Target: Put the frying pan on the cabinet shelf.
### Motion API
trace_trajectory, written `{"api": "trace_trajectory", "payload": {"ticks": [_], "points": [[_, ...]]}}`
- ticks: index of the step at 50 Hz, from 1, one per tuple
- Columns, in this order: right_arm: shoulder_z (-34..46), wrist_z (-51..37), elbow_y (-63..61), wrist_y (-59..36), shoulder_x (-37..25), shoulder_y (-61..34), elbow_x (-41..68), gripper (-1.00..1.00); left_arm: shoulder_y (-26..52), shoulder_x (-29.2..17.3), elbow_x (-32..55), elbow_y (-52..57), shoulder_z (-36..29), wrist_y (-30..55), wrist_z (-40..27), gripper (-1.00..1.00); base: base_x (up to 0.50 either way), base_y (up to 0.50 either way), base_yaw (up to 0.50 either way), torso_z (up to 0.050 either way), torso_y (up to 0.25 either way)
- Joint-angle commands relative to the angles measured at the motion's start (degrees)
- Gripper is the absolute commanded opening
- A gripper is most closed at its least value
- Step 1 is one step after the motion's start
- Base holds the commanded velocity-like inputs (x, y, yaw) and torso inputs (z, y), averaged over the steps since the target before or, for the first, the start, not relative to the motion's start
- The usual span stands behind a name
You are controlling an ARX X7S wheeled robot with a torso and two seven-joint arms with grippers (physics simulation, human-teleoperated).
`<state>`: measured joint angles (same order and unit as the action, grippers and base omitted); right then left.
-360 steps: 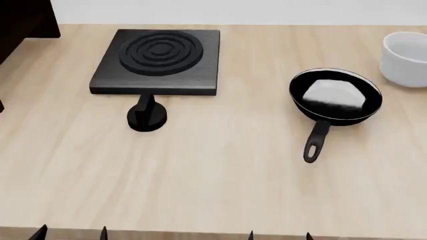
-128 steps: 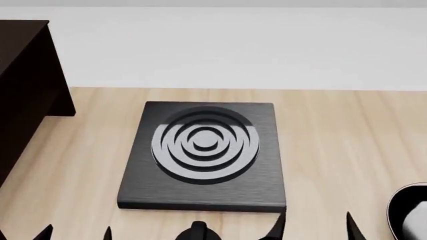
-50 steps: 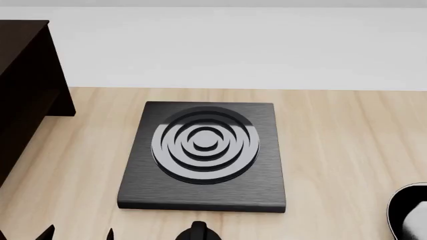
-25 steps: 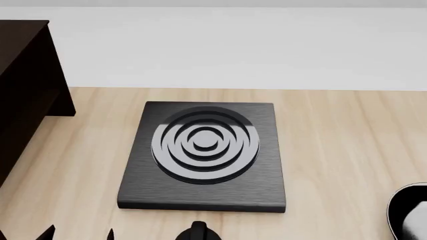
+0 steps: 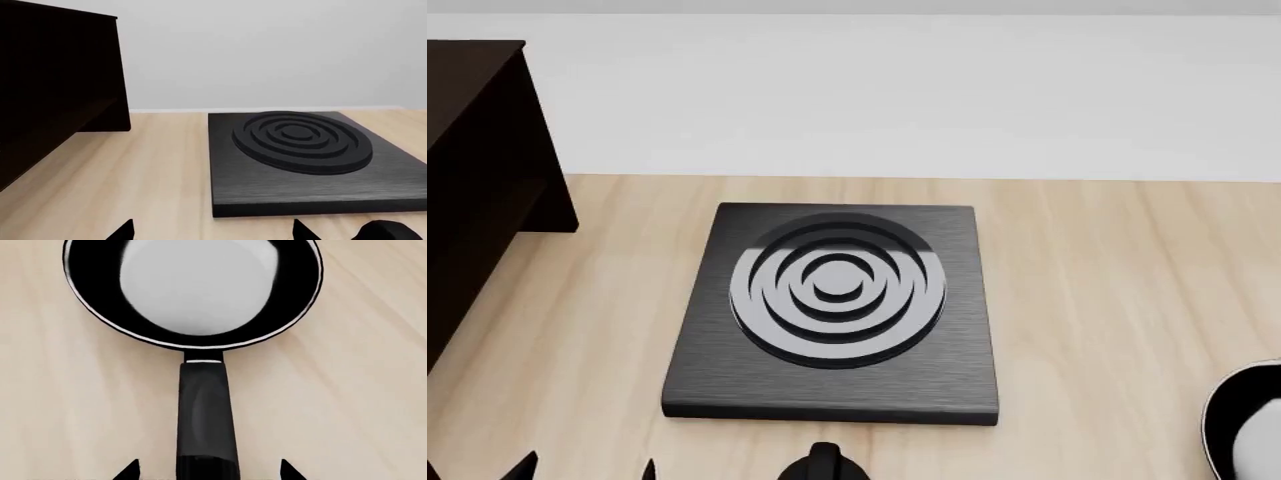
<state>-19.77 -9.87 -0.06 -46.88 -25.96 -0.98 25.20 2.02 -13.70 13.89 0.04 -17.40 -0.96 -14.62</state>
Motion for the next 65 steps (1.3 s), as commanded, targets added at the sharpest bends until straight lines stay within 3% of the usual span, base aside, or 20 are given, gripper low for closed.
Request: {"api": "trace_trajectory", "payload": {"ticks": [1, 6, 7, 29, 47, 65], "points": [[0.7, 1.1, 1.7, 0.8, -0.1, -0.5, 0.3, 1.00, 0.1, -0.2, 0.1, 0.0, -0.3, 0.0, -0.3, 1.00, 0.00, 0.00, 0.00, 0.000, 0.000], [0.4, 1.0, 1.1, 0.7, 0.0, -0.5, 0.6, 1.00, 0.2, -0.2, 0.0, -0.4, -0.5, -0.2, -0.4, 1.00, 0.00, 0.00, 0.00, 0.000, 0.000], [0.5, 0.9, 1.0, 0.8, 0.0, -0.4, 0.5, -1.00, 0.2, -0.2, 0.0, -0.5, -0.5, -0.3, -0.4, 1.00, 0.00, 0.00, 0.00, 0.000, 0.000], [0.6, -4.1, -18.3, -7.1, -1.8, 0.9, 2.2, -1.00, 0.3, -0.5, 0.4, -0.6, -1.1, -0.4, -0.8, 1.00, 0.00, 0.00, 0.00, 0.000, 0.000], [4.9, -7.6, -31.6, -22.7, -5.7, -10.3, 7.6, -1.00, 0.4, -0.8, 0.9, -0.2, -1.5, -0.3, -1.1, 1.00, 0.00, 0.00, 0.00, 0.000, 0.002], [13.1, -7.0, -32.4, -25.9, -5.0, -19.4, 9.7, -1.00, 0.5, -1.2, 1.5, -0.1, -2.3, 0.2, -0.9, 1.00, 0.00, 0.00, 0.00, 0.000, 0.002]]}}
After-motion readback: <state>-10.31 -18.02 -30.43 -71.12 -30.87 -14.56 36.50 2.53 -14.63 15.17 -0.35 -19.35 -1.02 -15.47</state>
